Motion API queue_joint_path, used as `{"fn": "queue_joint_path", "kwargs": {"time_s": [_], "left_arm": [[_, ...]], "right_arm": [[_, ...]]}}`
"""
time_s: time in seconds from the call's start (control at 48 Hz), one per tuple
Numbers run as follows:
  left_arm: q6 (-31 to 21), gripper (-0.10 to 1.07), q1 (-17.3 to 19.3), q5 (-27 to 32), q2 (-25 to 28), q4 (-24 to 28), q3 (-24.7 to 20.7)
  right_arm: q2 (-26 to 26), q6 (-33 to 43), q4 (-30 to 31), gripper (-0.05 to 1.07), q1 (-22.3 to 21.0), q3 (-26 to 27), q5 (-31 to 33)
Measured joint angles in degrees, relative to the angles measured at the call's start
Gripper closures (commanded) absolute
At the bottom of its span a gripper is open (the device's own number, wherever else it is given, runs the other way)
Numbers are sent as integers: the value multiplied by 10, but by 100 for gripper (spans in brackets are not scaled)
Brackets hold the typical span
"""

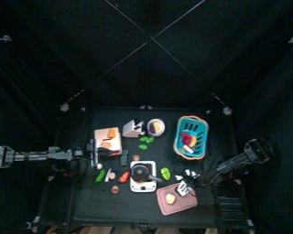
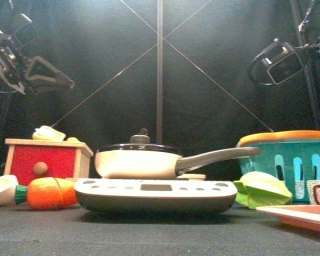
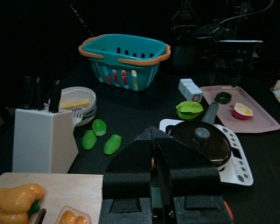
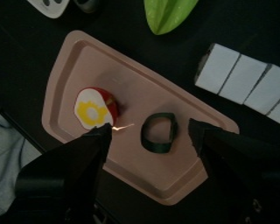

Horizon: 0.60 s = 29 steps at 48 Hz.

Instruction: Grab pairing knife

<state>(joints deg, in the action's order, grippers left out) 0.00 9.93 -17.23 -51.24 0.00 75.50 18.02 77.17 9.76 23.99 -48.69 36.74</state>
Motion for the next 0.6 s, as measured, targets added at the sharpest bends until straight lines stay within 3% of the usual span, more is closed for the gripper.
{"fn": "queue_joint_path", "kwargs": {"time_s": [0.25, 0.396, 0.604], "left_arm": [[-1, 60, -11, 47, 0, -25, -1], [-2, 53, -47, 145, 1, -84, -12], [-2, 29, -108, 309, 0, -191, -41]], "right_arm": [[3, 0, 89, 3, -11, 27, -1], [4, 1, 169, 3, -22, 34, -13], [-11, 0, 248, 3, -50, 34, -50]]}}
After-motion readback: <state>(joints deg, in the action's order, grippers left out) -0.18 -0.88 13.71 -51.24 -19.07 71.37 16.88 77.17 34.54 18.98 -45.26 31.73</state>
